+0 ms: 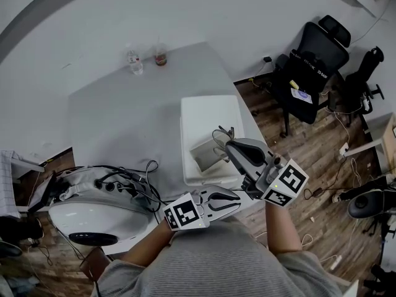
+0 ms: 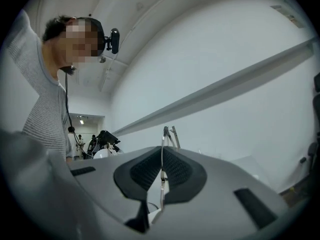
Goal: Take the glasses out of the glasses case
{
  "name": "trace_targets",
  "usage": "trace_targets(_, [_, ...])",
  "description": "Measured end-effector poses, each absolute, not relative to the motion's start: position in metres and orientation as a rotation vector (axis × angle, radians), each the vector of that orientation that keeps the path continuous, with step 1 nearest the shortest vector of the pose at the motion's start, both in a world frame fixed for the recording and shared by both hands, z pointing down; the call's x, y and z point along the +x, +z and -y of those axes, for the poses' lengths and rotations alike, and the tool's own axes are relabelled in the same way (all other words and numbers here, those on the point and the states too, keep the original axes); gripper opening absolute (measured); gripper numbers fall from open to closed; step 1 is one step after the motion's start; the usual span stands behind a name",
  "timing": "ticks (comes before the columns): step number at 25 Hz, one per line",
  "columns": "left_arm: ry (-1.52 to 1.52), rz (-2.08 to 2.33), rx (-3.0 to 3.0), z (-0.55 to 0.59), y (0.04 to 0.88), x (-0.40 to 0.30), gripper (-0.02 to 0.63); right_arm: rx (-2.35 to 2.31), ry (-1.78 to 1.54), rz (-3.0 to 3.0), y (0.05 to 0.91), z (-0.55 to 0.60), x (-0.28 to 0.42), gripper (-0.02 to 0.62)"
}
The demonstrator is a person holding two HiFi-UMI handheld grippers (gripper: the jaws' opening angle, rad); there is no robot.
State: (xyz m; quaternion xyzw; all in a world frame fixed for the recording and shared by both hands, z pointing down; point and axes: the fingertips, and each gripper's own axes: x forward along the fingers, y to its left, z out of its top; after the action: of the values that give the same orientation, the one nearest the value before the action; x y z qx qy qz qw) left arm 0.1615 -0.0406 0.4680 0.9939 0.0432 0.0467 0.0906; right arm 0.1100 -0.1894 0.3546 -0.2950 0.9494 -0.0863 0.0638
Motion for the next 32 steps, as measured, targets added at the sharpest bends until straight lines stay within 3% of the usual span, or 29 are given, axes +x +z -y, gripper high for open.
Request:
trace_targets(8, [0.134, -0.128, 2.959, 0.04, 0.467, 0.161, 0.049, -0.892, 0.02, -2.888, 0.332, 0.164, 0.1, 0.018])
trace_targets(32, [0.137, -0.154, 2.96, 0.033, 0.466, 0.164, 0.049, -0.906, 0.128, -2.92, 0.323, 0.148, 0.09, 0.017])
